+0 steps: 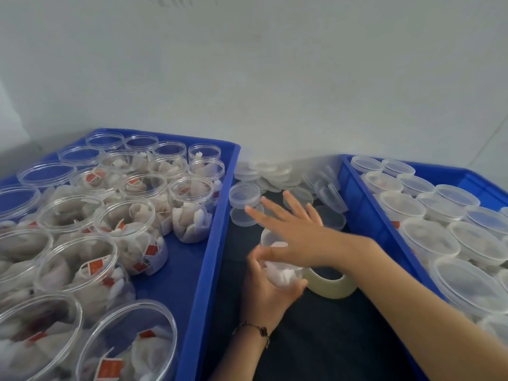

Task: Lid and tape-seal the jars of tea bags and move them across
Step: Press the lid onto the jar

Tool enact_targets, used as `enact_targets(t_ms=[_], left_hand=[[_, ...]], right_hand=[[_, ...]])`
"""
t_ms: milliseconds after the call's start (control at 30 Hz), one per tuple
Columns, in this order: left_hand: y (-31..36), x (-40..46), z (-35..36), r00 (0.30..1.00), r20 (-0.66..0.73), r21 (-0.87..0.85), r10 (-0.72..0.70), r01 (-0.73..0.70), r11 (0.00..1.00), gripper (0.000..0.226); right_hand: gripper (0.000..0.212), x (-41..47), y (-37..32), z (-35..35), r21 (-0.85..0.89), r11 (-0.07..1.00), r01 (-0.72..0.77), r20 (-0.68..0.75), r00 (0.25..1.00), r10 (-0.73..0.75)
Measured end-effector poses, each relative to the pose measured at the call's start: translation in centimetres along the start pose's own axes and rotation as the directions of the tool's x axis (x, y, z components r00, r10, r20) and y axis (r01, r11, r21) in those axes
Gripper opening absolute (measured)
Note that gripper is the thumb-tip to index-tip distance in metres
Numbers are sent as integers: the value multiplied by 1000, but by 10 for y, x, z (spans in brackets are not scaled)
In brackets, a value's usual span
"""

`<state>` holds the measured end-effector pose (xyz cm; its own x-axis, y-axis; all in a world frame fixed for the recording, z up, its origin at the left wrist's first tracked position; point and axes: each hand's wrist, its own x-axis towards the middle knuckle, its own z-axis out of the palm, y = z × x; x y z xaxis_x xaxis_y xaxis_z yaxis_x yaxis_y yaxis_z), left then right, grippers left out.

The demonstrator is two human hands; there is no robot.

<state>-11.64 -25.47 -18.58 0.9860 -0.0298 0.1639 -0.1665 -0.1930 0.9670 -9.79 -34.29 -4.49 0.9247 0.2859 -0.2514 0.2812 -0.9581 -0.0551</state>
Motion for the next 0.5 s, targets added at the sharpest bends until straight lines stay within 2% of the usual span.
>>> enact_targets(t_ms=[33, 100, 200, 300, 367, 467, 500], left_hand=[[-1, 0, 1, 1000, 21, -1, -3, 3, 1000, 81], [-2, 1, 0, 1000, 17, 24, 1, -1, 1000, 87], [-4, 3, -3, 999, 32, 51, 2, -4, 999, 97], [-6, 2, -5, 997, 36, 121, 67, -71, 990, 89], [-4, 1, -5, 998, 27, 123, 58, -61, 991, 82], [-2, 0, -5, 1000, 24, 49, 7, -8, 999, 69], [-2, 1, -5, 1000, 17, 25, -11, 10, 1000, 65]], right_hand=[[66, 3, 0, 9, 12, 1000, 13, -17, 1000, -13], [54, 7, -1, 26, 62, 998, 8, -156, 988, 1], [45, 7, -12, 39, 73, 989, -125, -347, 927, 143], [43, 8, -25, 45, 105, 965, -241, -410, 874, 263], [46, 7, -24, 44, 118, 964, -237, -390, 882, 264], [67, 4, -5, 29, 157, 976, -154, -158, 971, 179], [76, 3, 1, 25, 134, 983, -121, -120, 983, 138]])
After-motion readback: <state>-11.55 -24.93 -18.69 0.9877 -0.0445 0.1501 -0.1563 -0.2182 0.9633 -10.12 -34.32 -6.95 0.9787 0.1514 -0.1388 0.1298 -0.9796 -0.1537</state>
